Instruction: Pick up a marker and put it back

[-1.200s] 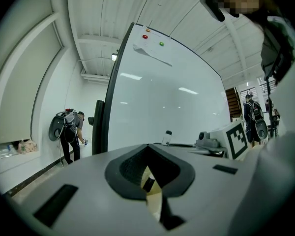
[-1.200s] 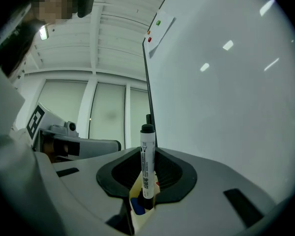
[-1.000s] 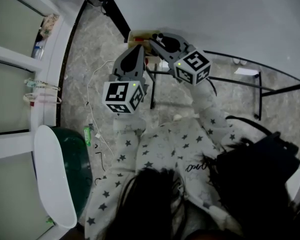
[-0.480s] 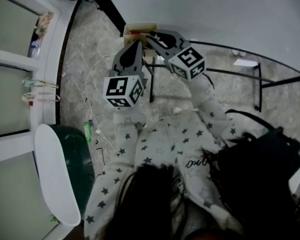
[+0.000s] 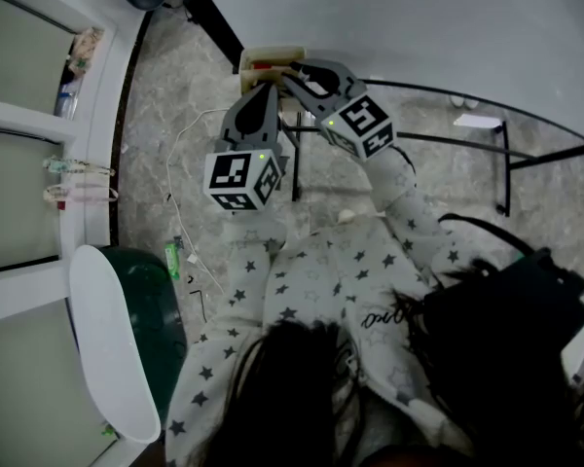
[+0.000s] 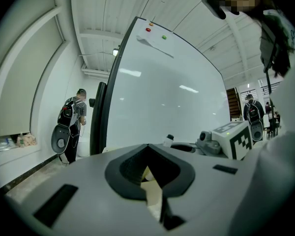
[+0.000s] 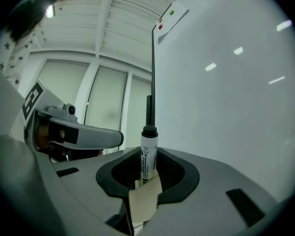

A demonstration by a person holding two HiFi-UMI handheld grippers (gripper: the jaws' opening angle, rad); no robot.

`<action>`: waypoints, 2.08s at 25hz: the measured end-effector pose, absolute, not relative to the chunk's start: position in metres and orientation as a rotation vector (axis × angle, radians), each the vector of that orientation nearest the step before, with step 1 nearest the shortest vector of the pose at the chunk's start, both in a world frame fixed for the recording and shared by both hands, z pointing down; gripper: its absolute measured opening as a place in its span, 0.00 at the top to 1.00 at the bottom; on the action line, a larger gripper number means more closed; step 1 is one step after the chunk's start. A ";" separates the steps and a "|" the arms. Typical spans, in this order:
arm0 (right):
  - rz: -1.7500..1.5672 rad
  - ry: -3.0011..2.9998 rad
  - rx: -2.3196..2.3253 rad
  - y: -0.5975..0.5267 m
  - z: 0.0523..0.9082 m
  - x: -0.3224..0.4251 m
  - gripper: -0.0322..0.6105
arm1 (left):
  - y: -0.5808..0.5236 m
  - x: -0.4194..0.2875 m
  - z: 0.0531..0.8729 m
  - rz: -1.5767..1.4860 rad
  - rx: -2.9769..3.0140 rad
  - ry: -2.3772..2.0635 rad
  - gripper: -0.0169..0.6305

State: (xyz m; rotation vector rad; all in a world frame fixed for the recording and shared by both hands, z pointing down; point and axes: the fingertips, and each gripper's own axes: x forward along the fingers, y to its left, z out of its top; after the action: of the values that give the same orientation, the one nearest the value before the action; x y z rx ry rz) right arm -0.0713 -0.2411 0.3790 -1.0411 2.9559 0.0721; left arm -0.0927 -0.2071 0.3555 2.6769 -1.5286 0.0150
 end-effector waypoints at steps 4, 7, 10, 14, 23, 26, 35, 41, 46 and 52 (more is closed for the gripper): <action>0.068 2.956 -1.043 -0.242 0.379 -0.071 0.83 | -0.208 -0.093 0.355 0.013 2.677 -1.529 0.97; 0.073 2.958 -1.038 -0.242 0.378 -0.071 0.83 | -0.208 -0.094 0.353 0.009 2.675 -1.533 0.97; 0.093 2.955 -1.033 -0.242 0.373 -0.071 0.83 | -0.208 -0.094 0.352 0.006 2.677 -1.535 0.97; 0.108 2.956 -1.021 -0.241 0.367 -0.069 0.83 | -0.209 -0.096 0.348 -0.008 2.681 -1.538 0.97; 0.261 2.895 -1.003 -0.225 0.320 -0.065 0.83 | -0.205 -0.098 0.322 -0.060 2.716 -1.547 0.97; 0.259 2.868 -1.002 -0.220 0.307 -0.060 0.83 | -0.203 -0.094 0.311 -0.078 2.737 -1.533 0.97; 0.200 2.920 -0.936 -0.199 0.294 -0.057 0.83 | -0.194 -0.084 0.291 -0.110 2.790 -1.483 0.97; 0.170 2.940 -0.925 -0.192 0.292 -0.054 0.94 | -0.191 -0.078 0.288 -0.104 2.809 -1.450 0.97; 0.153 2.923 -0.925 -0.191 0.287 -0.050 0.94 | -0.190 -0.076 0.283 -0.113 2.824 -1.447 0.97; 0.149 2.903 -0.930 -0.191 0.286 -0.049 0.94 | -0.190 -0.074 0.281 -0.121 2.831 -1.446 0.97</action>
State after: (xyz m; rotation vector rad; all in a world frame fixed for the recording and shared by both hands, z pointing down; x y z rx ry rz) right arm -0.0488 -0.1915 0.2863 -0.9302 2.9027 0.1485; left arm -0.0742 -0.1905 0.2809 2.8315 -1.4459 -0.1213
